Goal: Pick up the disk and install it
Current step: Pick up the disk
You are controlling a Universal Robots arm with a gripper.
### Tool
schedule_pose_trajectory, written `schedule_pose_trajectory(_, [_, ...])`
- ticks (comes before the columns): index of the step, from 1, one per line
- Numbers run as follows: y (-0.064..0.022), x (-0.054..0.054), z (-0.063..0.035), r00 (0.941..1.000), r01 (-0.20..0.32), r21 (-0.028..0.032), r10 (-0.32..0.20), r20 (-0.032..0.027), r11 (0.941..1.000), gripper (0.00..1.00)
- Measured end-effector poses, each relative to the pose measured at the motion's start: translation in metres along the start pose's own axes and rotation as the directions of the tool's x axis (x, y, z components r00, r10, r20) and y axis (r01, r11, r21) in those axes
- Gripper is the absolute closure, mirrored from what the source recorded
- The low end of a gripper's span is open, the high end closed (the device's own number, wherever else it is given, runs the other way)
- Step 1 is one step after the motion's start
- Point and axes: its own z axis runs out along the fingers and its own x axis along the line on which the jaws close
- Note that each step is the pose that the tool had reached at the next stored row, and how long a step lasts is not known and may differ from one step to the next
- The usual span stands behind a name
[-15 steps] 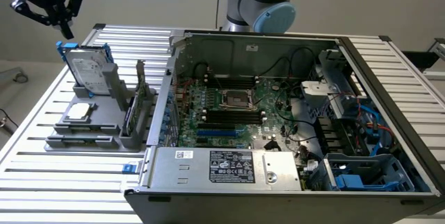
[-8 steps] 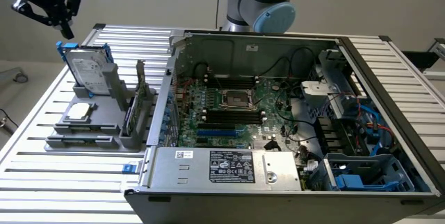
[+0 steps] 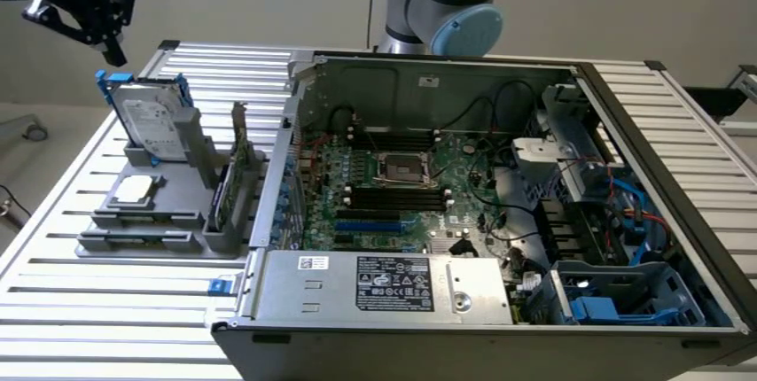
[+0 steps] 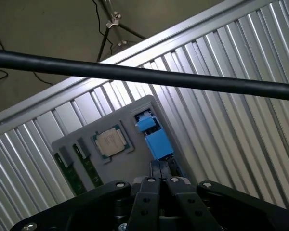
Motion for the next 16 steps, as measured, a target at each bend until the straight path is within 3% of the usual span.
schedule_pose_trajectory(4, [0.0,0.0,0.0001,0.9974,0.072,0.0006,-0.072,0.0008,0.9974,0.89])
schedule_pose_trajectory(8, [0.0,0.0,0.0,0.9896,0.144,0.001,-0.144,0.0014,0.9896,0.89])
schedule_pose_trajectory(12, [0.0,0.0,0.0,0.9763,0.216,0.0017,-0.216,0.002,0.9763,0.89])
schedule_pose_trajectory(16, [0.0,0.0,0.0001,0.9583,0.286,0.0022,-0.286,0.0026,0.9583,0.89])
